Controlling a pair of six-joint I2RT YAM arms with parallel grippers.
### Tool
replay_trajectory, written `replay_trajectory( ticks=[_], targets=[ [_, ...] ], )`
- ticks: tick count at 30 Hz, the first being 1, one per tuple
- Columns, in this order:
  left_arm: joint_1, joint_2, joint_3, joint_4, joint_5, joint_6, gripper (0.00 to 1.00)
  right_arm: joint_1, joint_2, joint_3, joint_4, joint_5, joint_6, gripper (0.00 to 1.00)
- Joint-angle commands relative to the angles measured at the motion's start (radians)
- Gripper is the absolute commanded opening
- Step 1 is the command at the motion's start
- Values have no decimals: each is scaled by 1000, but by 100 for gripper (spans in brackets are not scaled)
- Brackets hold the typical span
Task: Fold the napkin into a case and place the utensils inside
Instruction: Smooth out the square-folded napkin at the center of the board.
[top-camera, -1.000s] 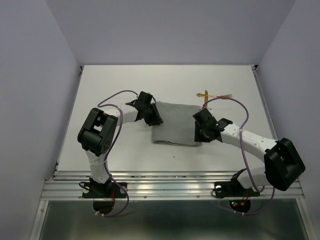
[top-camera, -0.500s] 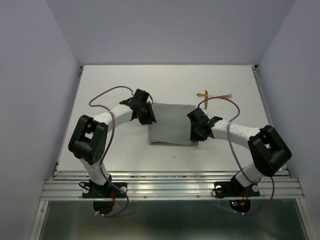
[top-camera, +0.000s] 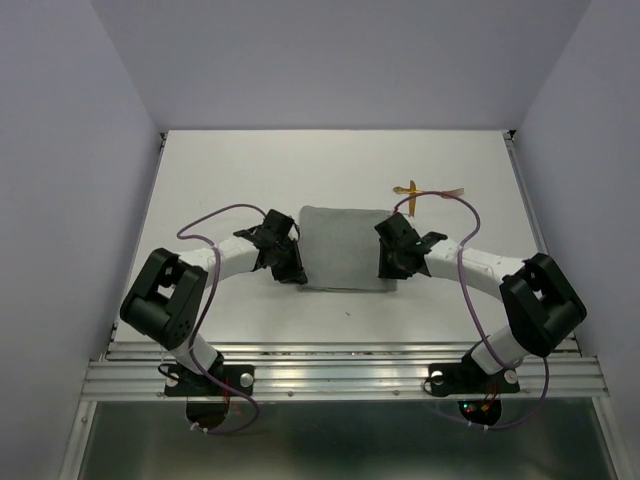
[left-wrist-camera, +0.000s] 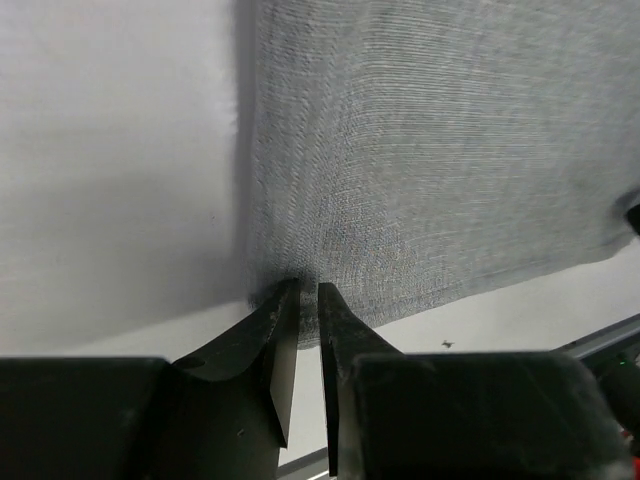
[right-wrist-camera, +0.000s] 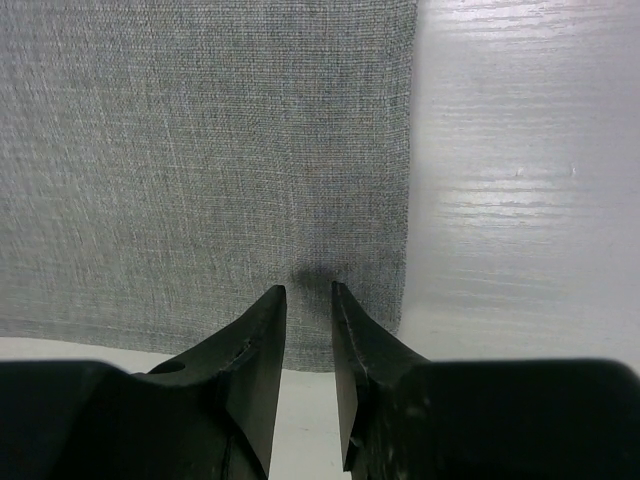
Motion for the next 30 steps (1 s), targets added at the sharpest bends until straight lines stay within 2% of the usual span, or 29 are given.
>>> replay_trajectory(
  ticks=[1, 5, 13, 17, 23, 30],
  targets=[
    [-13, 20, -43, 41, 18, -14, 25, 2, -38, 38, 30, 9, -8, 31],
    [-13, 55, -49, 17, -20, -8, 22, 2, -50, 46, 21, 24, -11, 31],
    [-13, -81, 70, -112, -80, 25, 22, 2, -90, 75, -4, 43, -17, 31],
    [-15, -106, 83, -112, -50, 35, 22, 2, -72, 69, -1, 29, -14, 31],
    [-27, -63, 25, -51, 55, 38, 21, 2, -73, 12, 13, -8, 0, 30],
    [-52, 32, -34, -20, 9, 18, 8, 2, -53, -52, 30, -29, 18, 27]
  ],
)
